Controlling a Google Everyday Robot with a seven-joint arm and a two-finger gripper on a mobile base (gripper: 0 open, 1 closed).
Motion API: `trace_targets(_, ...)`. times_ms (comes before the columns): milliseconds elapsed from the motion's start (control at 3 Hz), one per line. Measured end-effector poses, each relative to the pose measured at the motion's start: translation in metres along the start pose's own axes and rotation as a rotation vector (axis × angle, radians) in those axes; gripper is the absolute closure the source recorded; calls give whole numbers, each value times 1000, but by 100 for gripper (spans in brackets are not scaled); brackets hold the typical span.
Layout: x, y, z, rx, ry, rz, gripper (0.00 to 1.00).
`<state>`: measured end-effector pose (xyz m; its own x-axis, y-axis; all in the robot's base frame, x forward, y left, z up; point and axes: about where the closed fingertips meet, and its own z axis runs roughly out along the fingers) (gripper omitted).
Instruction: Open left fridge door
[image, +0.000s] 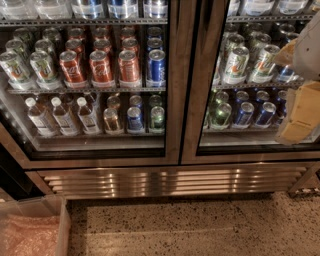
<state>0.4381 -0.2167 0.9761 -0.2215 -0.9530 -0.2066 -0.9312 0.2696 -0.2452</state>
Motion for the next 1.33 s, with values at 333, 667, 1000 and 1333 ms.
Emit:
trace_targets(333,0,0,0,0,0,0,0)
trace_targets(667,-7,-4,-3,17,-33,5,0)
trace_targets(1000,-41,-21,-6,22,-148,-10,0)
trace_targets(1333,-88,-39,-12,18,-298,-31,0)
